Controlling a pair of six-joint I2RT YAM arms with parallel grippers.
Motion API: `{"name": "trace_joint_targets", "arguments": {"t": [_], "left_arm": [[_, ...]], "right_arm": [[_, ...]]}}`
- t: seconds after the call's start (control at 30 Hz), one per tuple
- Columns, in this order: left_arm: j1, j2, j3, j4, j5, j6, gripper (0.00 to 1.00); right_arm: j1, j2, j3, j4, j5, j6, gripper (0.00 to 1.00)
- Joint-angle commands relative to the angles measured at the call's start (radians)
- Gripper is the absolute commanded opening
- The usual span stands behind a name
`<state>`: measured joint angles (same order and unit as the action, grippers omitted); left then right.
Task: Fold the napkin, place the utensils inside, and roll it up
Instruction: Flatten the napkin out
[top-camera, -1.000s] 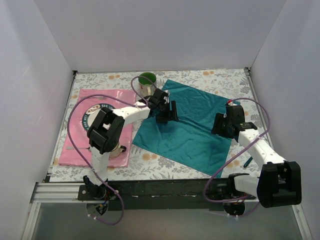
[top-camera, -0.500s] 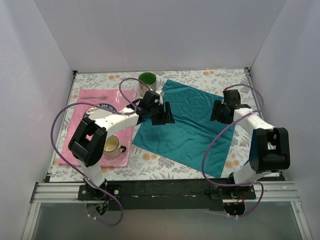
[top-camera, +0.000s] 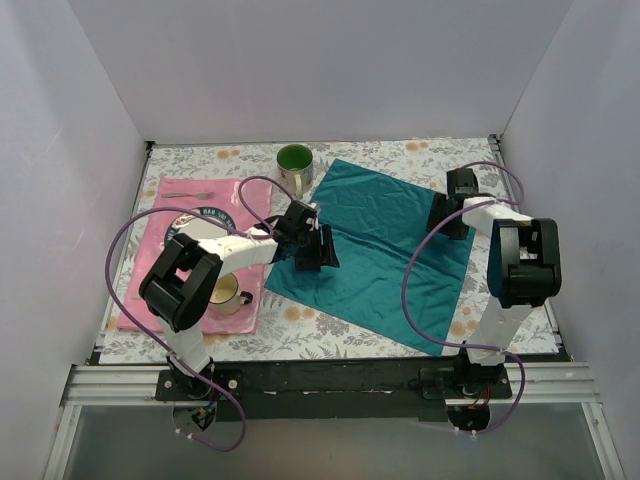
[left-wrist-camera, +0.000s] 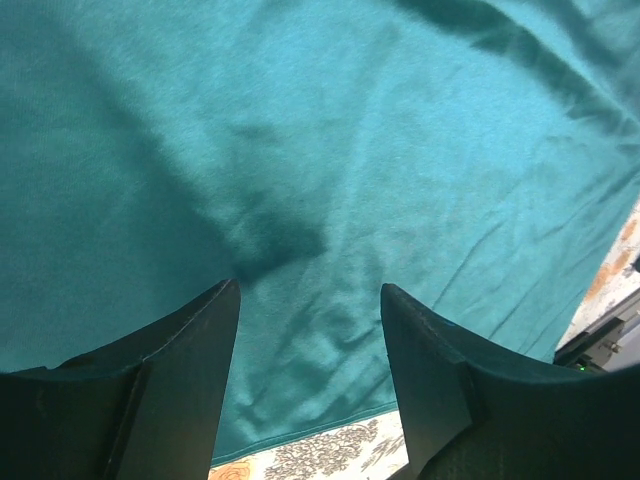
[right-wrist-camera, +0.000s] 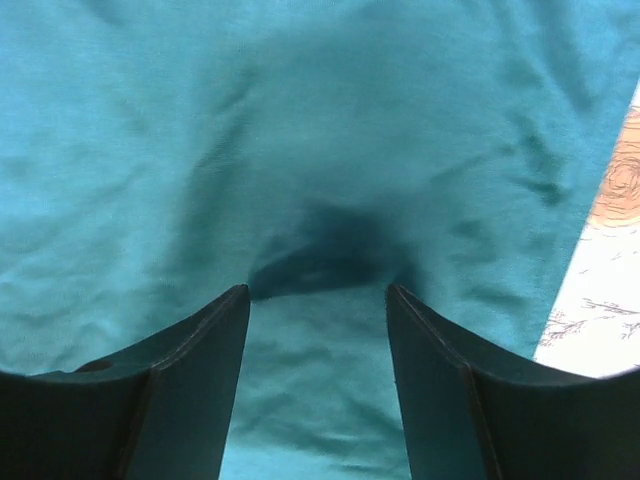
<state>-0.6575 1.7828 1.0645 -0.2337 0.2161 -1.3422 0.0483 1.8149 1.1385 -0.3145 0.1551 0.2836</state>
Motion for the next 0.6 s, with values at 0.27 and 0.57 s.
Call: {"name": "trace_joint_targets", "arguments": {"t": [0.27,0.57], "left_arm": [[-0.005,-0.049,-0.043,-0.030,-0.043,0.058,0.59],[-0.004,-0.095,0.121,-0.098,0.025,0.072,0.64]], "right_arm": [[-0.039,0.133,0.139,-0.072,0.072,-0.043,0.65],[-0.031,0.002,0.132,-0.155,0.089,-0.041,0.67]]}}
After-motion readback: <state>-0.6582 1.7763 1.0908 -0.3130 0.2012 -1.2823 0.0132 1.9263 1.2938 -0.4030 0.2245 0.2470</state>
